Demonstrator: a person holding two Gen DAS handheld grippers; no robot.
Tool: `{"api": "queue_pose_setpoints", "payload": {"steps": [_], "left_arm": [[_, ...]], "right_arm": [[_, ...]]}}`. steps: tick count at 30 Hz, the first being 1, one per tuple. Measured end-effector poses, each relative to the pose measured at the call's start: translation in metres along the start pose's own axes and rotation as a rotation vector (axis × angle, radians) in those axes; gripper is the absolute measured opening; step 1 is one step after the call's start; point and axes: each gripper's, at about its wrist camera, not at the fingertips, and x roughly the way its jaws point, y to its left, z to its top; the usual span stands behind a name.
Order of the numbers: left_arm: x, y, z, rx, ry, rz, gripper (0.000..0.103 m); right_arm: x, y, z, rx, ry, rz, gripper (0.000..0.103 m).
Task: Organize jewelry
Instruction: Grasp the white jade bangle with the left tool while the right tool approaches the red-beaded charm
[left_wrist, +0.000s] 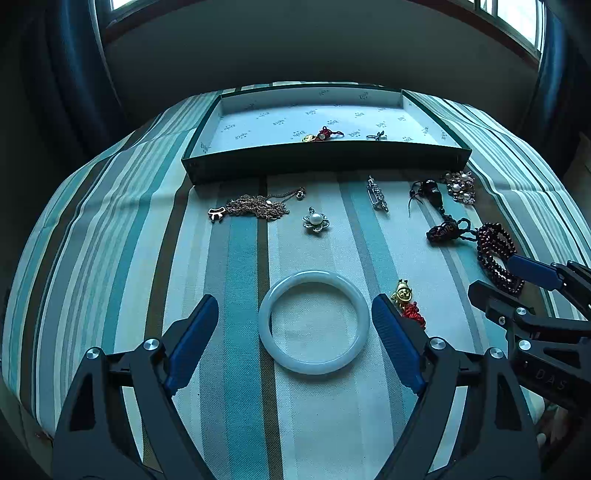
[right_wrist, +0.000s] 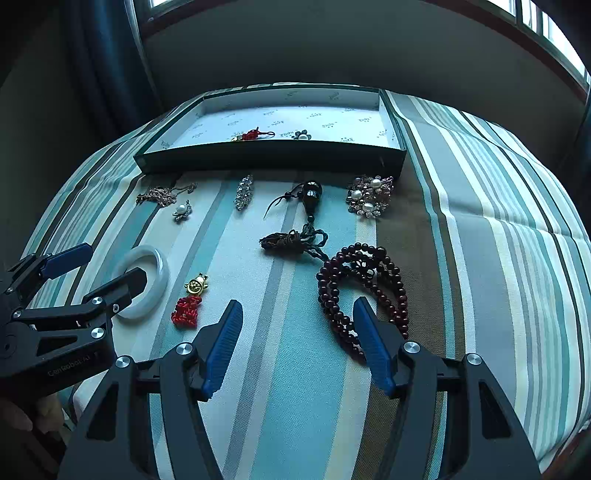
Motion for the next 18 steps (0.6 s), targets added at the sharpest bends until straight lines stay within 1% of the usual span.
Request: {"api": "queue_pose_setpoints", "payload": {"steps": [6, 9, 12, 14, 15, 16, 18], "left_arm": [[0.011, -0.001, -0.002, 0.0, 0.027, -0.008, 0.085], [0.013, 0.0, -0.003, -0.006, 0.028, -0.01, 0.088], [0.013, 0.001, -0.004, -0.003, 0.027, -0.02, 0.087], [0.012, 0.0, -0.005, 0.009, 0.02, -0.036, 0.081], [0.011, -0.001, -0.005, 0.015, 0.015, -0.049, 0.073], [0.01, -0.001, -0.005, 0.02, 0.01, -0.059, 0.068], [0.01, -0.002, -0.005, 0.033, 0.007, -0.054, 0.067]], "right_arm": [[0.001, 0.0, 0.0, 0.0, 0.003, 0.001, 0.062], [0.001, 0.0, -0.001, 0.0, 0.003, 0.003, 0.062], [0.002, 0.0, -0.001, -0.001, 0.003, 0.002, 0.062], [0.002, 0.001, -0.001, -0.004, 0.004, 0.002, 0.062], [0.003, 0.002, -0.001, -0.004, 0.005, 0.001, 0.062], [0.003, 0.002, -0.002, -0.006, 0.005, 0.002, 0.062], [0.003, 0.004, -0.002, -0.01, 0.006, 0.002, 0.062]]}}
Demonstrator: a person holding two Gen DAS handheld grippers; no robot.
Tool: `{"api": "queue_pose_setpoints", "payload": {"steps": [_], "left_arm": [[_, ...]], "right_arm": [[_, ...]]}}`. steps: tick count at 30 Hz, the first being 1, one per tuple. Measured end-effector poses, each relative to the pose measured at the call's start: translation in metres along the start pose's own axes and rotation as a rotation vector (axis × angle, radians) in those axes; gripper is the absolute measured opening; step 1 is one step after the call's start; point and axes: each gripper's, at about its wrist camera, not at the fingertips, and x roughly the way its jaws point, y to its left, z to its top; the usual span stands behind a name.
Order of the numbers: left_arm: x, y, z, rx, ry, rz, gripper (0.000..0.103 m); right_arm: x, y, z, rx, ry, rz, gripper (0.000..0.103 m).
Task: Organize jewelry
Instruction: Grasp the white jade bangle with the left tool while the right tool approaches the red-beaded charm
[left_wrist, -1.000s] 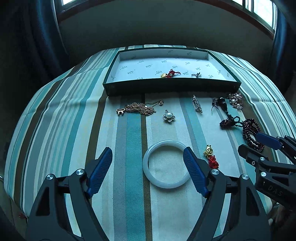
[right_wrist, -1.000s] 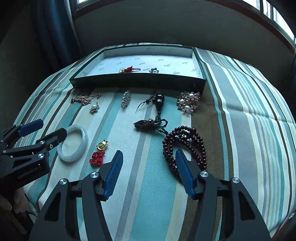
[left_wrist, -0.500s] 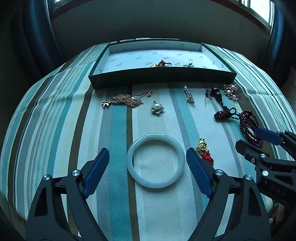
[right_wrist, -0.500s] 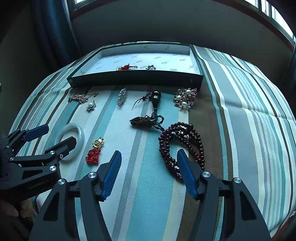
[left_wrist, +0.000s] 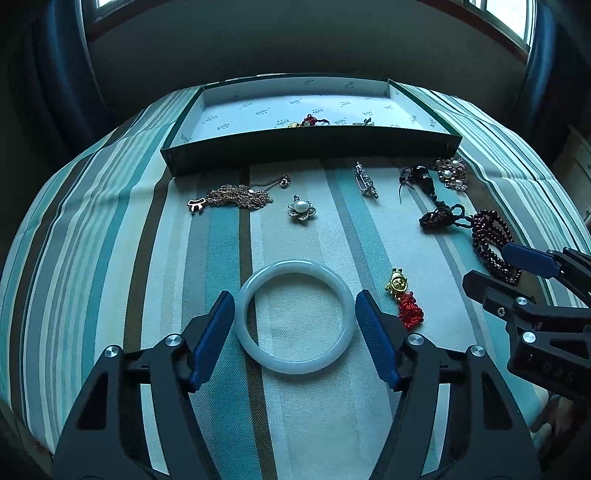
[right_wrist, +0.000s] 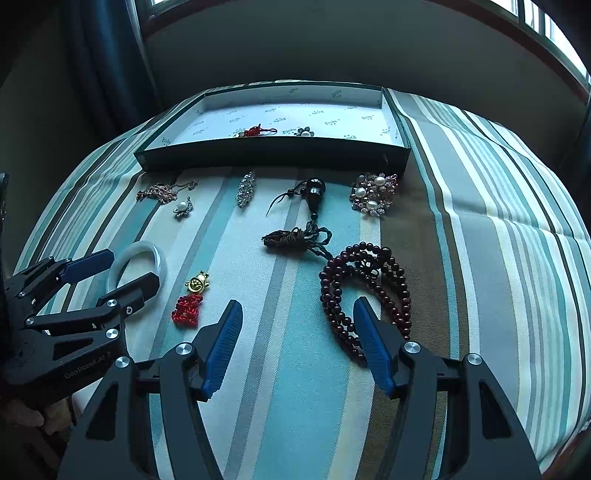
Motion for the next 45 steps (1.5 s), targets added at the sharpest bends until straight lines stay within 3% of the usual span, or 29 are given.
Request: {"api": "queue_pose_setpoints", "payload": {"steps": [8, 9, 10, 11, 12, 18, 20, 21, 22, 26, 32, 42, 45], "left_arm": [[-0.005, 0.009, 0.0, 0.01, -0.008, 0.036, 0.066], [-0.007, 0.011, 0.0, 0.009, -0.014, 0.042, 0.057], [-0.009, 0.013, 0.0, 0.013, -0.022, 0.001, 0.007], [-0.01, 0.016, 0.001, 0.006, -0.016, -0.013, 0.005], [-0.011, 0.019, 0.001, -0.002, -0.016, -0.007, 0.01], [-0.01, 0.037, 0.0, -0.059, -0.003, 0.001, 0.011], [-0.012, 0.04, -0.001, -0.076, -0.009, -0.002, 0.024], [-0.014, 0.04, 0.0, -0.085, -0.015, 0.0, 0.042], [-0.015, 0.041, 0.0, -0.092, -0.02, -0.001, 0.05], [-0.018, 0.041, 0.001, -0.097, -0.023, 0.005, 0.053], [-0.011, 0.048, -0.004, -0.112, 0.005, 0.071, 0.071], [0.01, 0.06, -0.002, -0.131, 0.045, 0.079, 0.077], [0.009, 0.059, -0.002, -0.117, 0.038, 0.074, 0.071]], "right_arm": [[-0.002, 0.012, 0.001, -0.025, -0.01, 0.015, 0.062], [-0.003, 0.015, 0.001, -0.029, -0.013, 0.018, 0.062], [-0.003, 0.017, 0.002, -0.034, -0.015, 0.021, 0.062], [-0.002, 0.02, 0.002, -0.038, -0.014, 0.027, 0.062], [-0.002, 0.023, 0.002, -0.043, -0.011, 0.035, 0.062], [0.0, 0.037, 0.003, -0.074, -0.007, 0.058, 0.061], [0.0, 0.037, 0.003, -0.072, -0.008, 0.057, 0.061], [0.0, 0.036, 0.003, -0.07, -0.007, 0.057, 0.061], [0.001, 0.035, 0.003, -0.068, -0.005, 0.057, 0.061], [0.002, 0.033, 0.002, -0.063, 0.001, 0.062, 0.061], [0.003, 0.031, 0.001, -0.059, 0.002, 0.076, 0.061], [0.006, 0.032, 0.001, -0.059, 0.007, 0.075, 0.061], [0.008, 0.033, 0.0, -0.063, 0.011, 0.075, 0.061]]}}
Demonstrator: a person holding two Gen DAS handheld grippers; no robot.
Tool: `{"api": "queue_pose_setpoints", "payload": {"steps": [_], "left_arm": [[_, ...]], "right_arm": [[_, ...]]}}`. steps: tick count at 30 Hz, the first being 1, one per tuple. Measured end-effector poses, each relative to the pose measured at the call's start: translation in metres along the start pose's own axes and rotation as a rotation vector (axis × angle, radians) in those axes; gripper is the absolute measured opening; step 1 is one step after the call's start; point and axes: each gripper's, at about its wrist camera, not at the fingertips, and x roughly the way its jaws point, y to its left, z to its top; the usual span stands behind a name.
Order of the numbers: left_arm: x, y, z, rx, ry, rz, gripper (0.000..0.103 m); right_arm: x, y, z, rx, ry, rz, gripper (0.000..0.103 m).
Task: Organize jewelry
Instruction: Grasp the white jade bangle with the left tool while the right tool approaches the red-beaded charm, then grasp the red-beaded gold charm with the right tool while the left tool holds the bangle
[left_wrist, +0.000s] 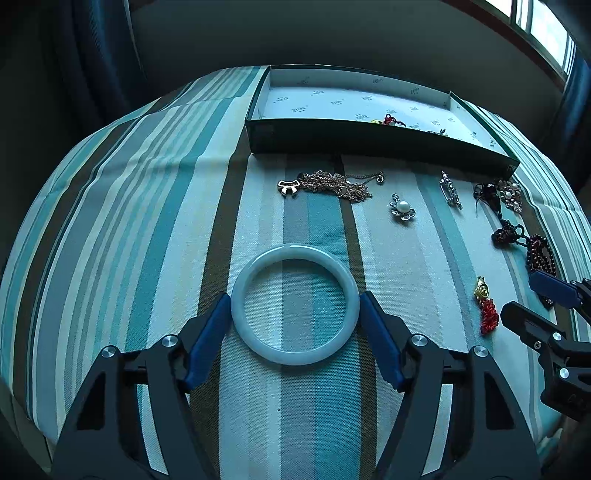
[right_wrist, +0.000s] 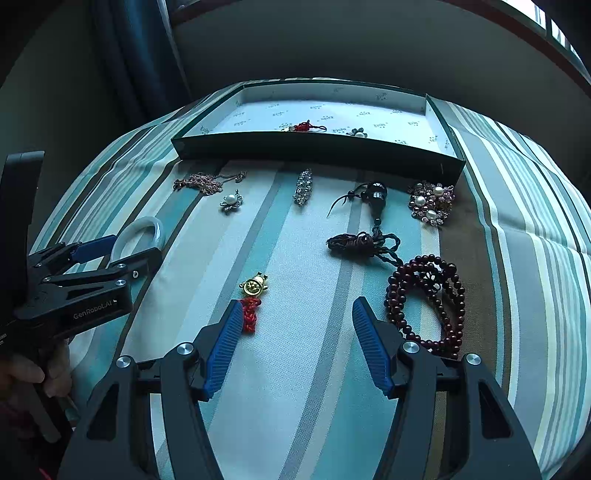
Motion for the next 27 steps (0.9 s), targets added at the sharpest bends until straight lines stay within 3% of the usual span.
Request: {"api": "queue_pose_setpoints", "payload": {"steps": [9, 17, 20, 22, 27], "left_arm": [[-0.008, 0.0, -0.001, 0.02, -0.031, 0.029, 0.07], [-0.012, 0.002, -0.001, 0.024, -0.042, 0.042, 0.07], [-0.013, 0.002, -0.001, 0.022, -0.043, 0.039, 0.07], [-0.013, 0.002, -0.001, 0.021, -0.043, 0.037, 0.07], [-0.015, 0.0, -0.001, 0.023, -0.047, 0.031, 0.07]], "right_arm": [[0.004, 0.008, 0.003, -0.02, 0.003, 0.007, 0.061], [0.014, 0.024, 0.002, -0.072, 0.025, 0.011, 0.045], [0.014, 0.025, 0.002, -0.079, 0.025, 0.032, 0.033], [0.013, 0.027, 0.002, -0.086, 0.027, 0.056, 0.02], [0.011, 0.027, 0.002, -0.084, 0.025, 0.07, 0.015]]}}
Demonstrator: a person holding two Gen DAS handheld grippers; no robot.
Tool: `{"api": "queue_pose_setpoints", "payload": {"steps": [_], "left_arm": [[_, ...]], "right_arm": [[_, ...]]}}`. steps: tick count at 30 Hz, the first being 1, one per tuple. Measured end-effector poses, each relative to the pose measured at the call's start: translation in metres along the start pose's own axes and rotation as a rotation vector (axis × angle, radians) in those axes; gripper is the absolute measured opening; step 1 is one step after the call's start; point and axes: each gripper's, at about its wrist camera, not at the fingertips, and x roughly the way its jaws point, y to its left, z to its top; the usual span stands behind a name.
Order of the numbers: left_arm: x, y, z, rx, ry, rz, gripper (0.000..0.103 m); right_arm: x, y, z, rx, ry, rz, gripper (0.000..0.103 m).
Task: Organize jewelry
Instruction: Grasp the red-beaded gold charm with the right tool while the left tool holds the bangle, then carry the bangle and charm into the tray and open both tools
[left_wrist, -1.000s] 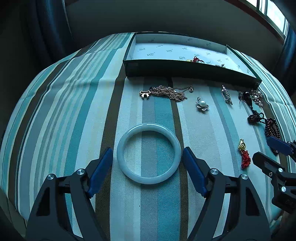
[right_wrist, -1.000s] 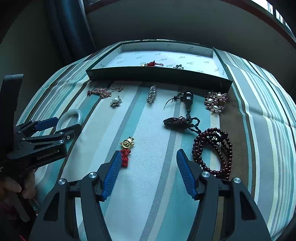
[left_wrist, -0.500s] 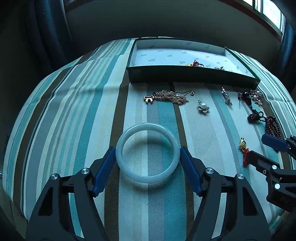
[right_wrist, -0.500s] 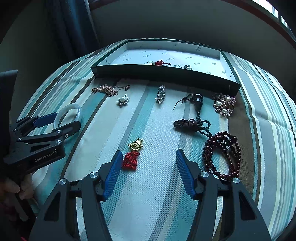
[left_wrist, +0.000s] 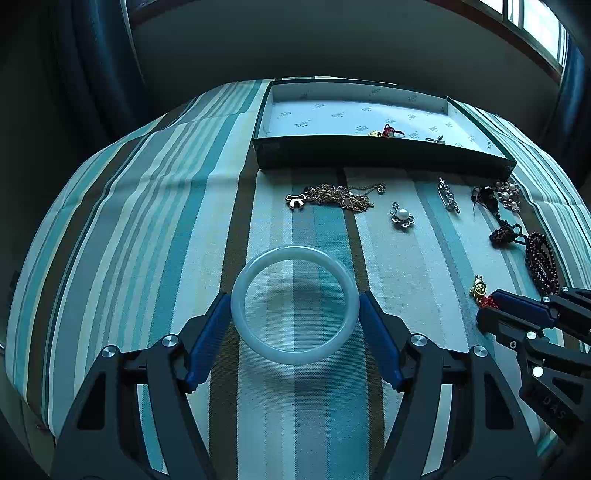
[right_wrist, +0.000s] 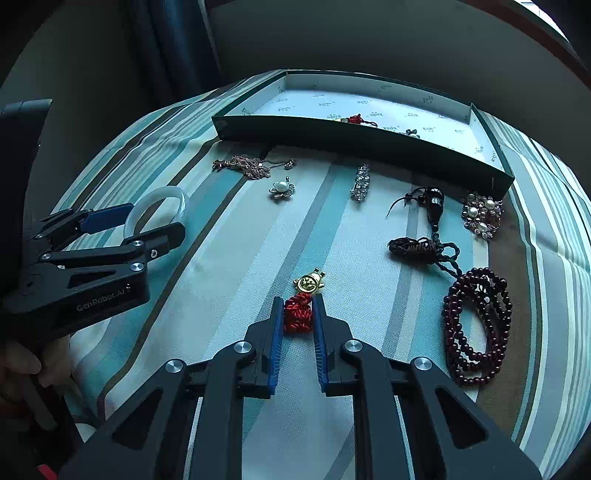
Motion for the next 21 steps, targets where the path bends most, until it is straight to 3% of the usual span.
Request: {"api": "queue_pose_setpoints", "payload": {"steps": [11, 21], "left_arm": [[-0.009, -0.004, 0.01, -0.01, -0.014, -0.035, 0.07], [-0.015, -0.015, 0.041, 0.005, -0.058, -0.069, 0.07]], "right_arm": [[-0.027, -0.016, 0.011, 0.05, -0.082, 0.002, 0.014], [-0.049, -0.042, 0.039, 0.1, -0.171, -0.015, 0.014]]}}
